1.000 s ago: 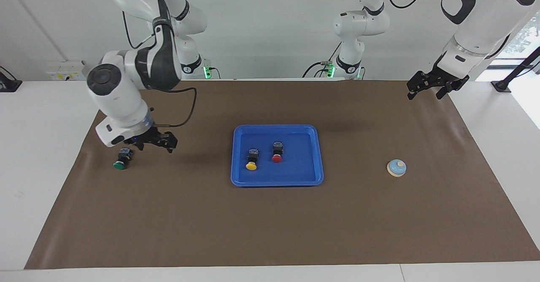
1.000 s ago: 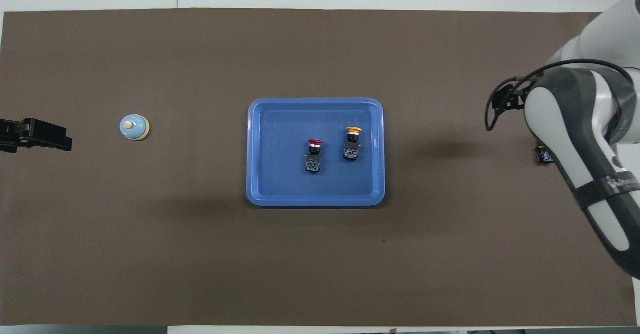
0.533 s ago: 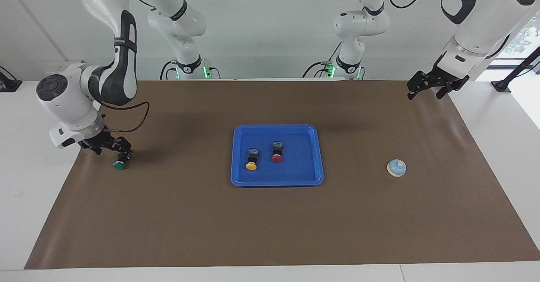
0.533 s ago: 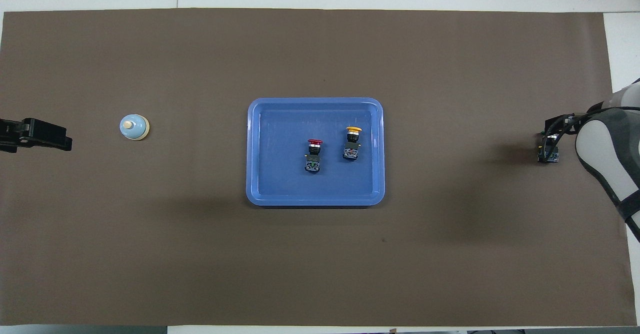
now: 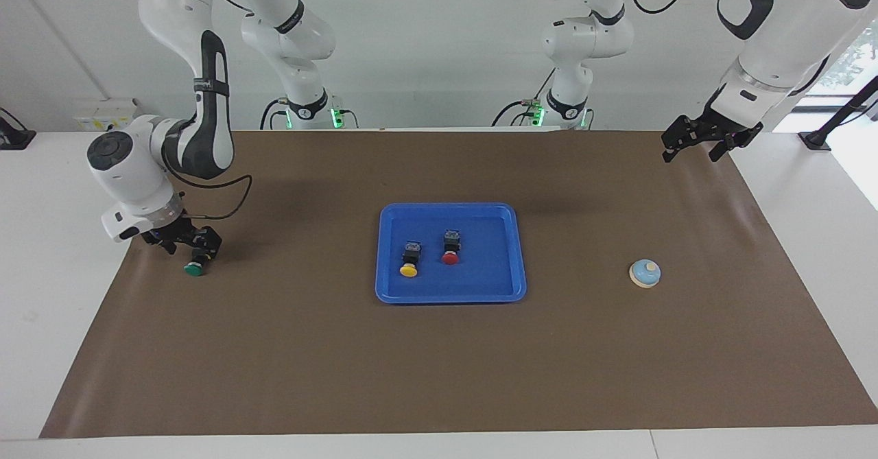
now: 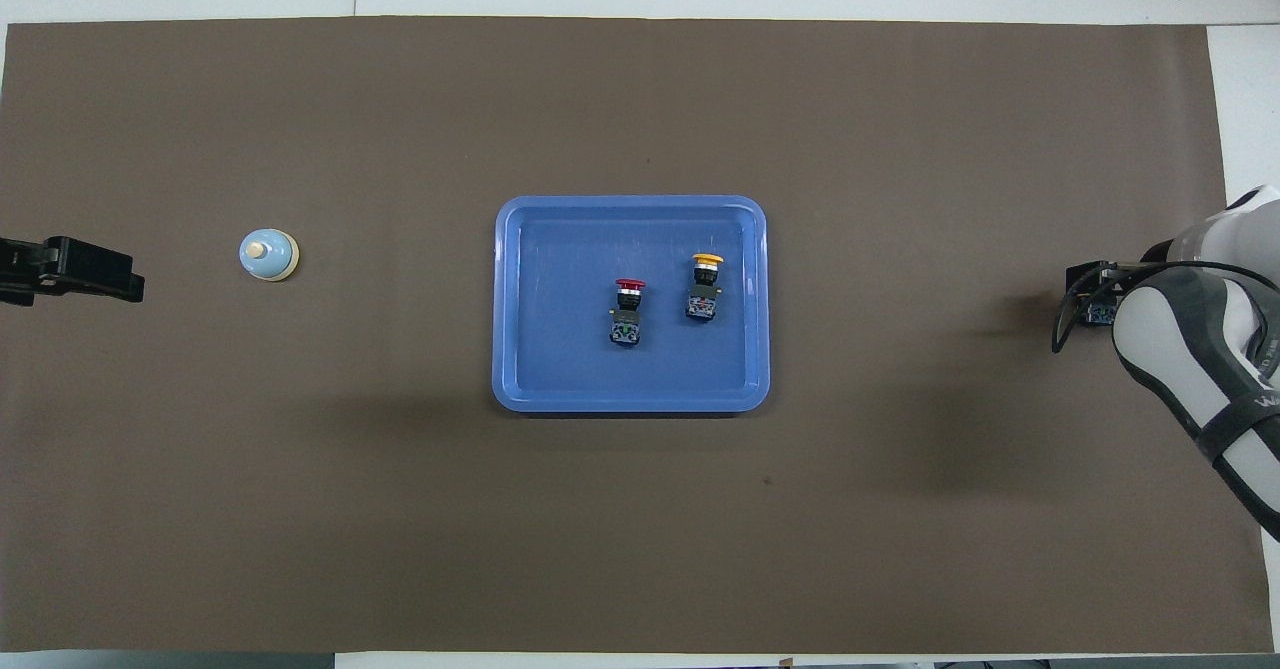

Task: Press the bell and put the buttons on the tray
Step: 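Move the right gripper to the green-capped button and grasp it, then carry the green button onto the tray and release it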

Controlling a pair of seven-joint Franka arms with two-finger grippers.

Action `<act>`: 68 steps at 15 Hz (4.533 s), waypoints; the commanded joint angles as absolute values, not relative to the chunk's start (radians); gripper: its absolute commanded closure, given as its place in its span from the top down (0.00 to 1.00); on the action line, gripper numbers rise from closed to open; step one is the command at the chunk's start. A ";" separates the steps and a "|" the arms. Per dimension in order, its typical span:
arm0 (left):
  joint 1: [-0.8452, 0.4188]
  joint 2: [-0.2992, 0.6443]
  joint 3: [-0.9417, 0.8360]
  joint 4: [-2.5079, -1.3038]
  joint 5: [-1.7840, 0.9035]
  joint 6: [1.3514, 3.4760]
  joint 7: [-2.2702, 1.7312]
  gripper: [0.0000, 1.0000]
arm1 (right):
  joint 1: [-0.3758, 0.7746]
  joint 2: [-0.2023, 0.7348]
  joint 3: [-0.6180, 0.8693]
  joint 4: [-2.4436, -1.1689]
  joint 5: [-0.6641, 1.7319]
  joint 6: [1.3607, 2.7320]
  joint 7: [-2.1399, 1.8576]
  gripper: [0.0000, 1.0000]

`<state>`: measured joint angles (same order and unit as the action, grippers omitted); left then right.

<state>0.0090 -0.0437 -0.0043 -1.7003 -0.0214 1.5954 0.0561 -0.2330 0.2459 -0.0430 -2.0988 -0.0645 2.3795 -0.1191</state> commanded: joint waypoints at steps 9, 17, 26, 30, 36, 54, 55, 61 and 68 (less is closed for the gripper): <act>0.014 -0.048 -0.005 -1.698 -0.021 1.589 0.055 1.00 | -0.256 0.259 -0.025 -2.120 -0.061 2.421 -0.141 0.00; 0.014 -0.046 -0.006 -1.698 -0.021 1.589 0.055 1.00 | -0.138 0.247 0.000 -1.953 -0.058 2.199 -0.054 0.00; 0.014 -0.048 -0.005 -1.698 -0.021 1.589 0.055 1.00 | 0.338 0.262 0.000 -1.769 0.025 2.013 0.470 0.00; 0.014 -0.048 -0.005 -1.698 -0.021 1.589 0.055 1.00 | 0.526 0.362 0.000 -1.648 0.029 2.017 0.663 0.00; 0.014 -0.046 -0.006 -1.698 -0.021 1.589 0.055 1.00 | 0.672 0.522 0.000 -1.497 0.031 2.055 0.822 0.00; 0.014 -0.048 -0.006 -1.698 -0.021 1.589 0.055 1.00 | 0.781 0.601 -0.005 -1.511 0.040 2.123 0.963 1.00; 0.014 -0.048 -0.005 -1.698 -0.021 1.589 0.055 1.00 | 0.770 0.589 -0.006 -1.506 0.041 2.099 0.962 1.00; 0.014 -0.048 -0.005 -1.698 -0.021 1.589 0.055 1.00 | 0.619 0.431 -0.015 -1.505 0.041 1.947 0.930 1.00; 0.014 -0.048 -0.005 -1.698 -0.021 1.589 0.055 1.00 | 0.284 0.266 -0.017 -1.509 0.040 1.711 0.323 1.00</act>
